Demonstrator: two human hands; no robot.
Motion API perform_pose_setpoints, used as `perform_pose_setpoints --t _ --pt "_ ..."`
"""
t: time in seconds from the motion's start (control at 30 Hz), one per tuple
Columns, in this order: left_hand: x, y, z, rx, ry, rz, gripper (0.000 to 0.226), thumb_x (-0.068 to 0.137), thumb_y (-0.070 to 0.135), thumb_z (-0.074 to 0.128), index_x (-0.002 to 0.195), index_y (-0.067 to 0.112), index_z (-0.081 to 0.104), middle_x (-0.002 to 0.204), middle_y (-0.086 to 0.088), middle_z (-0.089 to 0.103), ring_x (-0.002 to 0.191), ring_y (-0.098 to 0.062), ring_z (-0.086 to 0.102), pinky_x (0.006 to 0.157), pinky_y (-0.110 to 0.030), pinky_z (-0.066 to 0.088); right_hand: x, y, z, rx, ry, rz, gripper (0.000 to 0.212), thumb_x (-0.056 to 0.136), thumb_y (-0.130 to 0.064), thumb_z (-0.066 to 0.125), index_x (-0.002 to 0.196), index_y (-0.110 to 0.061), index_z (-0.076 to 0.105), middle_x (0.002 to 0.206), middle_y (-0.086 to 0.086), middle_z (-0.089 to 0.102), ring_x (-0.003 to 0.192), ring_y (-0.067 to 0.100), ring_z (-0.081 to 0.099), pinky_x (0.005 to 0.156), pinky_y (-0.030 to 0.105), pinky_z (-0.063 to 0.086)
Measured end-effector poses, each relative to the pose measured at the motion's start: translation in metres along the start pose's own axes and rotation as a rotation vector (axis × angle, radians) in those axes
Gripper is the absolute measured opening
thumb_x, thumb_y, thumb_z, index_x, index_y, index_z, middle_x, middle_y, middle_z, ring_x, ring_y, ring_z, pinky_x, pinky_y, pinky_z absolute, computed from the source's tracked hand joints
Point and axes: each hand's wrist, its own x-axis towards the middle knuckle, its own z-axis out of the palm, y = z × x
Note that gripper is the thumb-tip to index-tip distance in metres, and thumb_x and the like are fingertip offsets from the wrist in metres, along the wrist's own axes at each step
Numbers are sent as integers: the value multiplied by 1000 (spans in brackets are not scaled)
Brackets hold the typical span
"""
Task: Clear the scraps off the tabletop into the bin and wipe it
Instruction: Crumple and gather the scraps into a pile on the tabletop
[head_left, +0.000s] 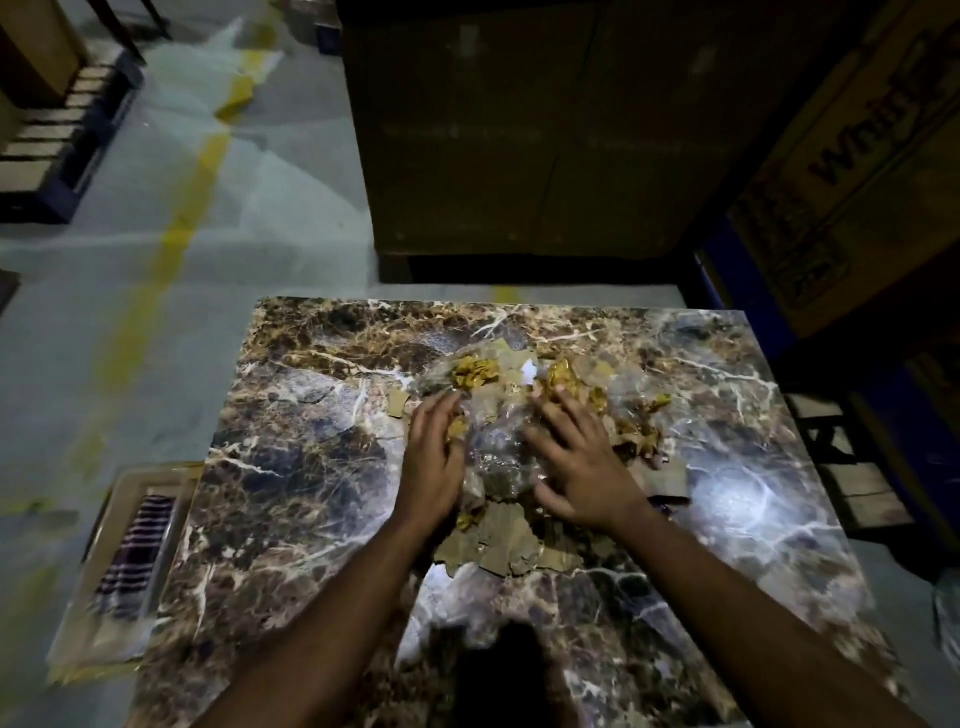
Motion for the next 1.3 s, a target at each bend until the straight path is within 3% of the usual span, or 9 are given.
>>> perform_pose_setpoints --t 0.2,0.4,0.57,0.77,0.87,0.93,1.03,1.17,1.3 --pt "9 16 38 316 -181 182 59 101 59 26 156 40 27 166 10 22 151 -13 11 123 -46 7 -9 -12 27 202 -62 87 81 92 -61 44 160 -21 25 171 4 5 157 25 -8 125 51 1" --pt "8 1 56 568 -190 222 50 105 41 27 153 37 35 162 10 33 147 -25 27 119 -55 24 -11 -22 36 617 -50 345 72 84 -47 47 145 -11 32 155 16 39 142 30 40 112 48 39" --pt "13 6 53 784 -269 200 51 103 41 33 153 35 34 164 10 28 143 -27 31 114 -56 29 -10 -11 21 749 -84 306 72 87 -37 61 149 -22 28 155 5 40 129 21 50 97 32 44" --pt "11 24 44 861 -251 195 58 100 42 49 152 47 24 165 11 23 138 -27 34 108 -54 34 -21 10 -29 951 286 400 47 90 1 61 126 -27 54 137 -37 47 112 7 67 87 32 60" --pt "6 26 47 882 -253 186 65 91 37 65 146 50 34 165 8 25 137 -32 34 106 -57 37 -18 40 -44 962 605 691 30 95 0 59 113 -23 63 110 -17 68 89 16 74 61 41 63" --pt "7 27 49 881 -252 169 62 90 36 67 144 48 40 164 7 25 137 -34 34 106 -59 36 -21 73 -43 755 737 932 20 96 -14 62 111 -27 64 109 -3 69 94 23 70 67 42 61" --pt "8 28 52 871 -250 161 56 92 37 63 143 48 43 165 6 25 139 -36 33 108 -60 34 -32 120 -19 775 477 1128 47 89 -54 58 134 -40 56 149 5 49 133 32 47 105 52 44" --pt "8 27 56 863 -240 148 55 93 35 64 140 53 41 166 9 22 140 -35 31 109 -61 34 -36 150 38 1006 132 1025 88 69 -99 36 143 -53 44 162 3 35 143 32 37 113 60 32" --pt "7 31 55 868 -278 120 40 93 45 61 132 41 53 167 10 19 141 -34 27 111 -63 30 -14 102 -14 1433 122 899 55 105 -57 29 149 -29 47 152 14 45 133 44 46 105 58 42"
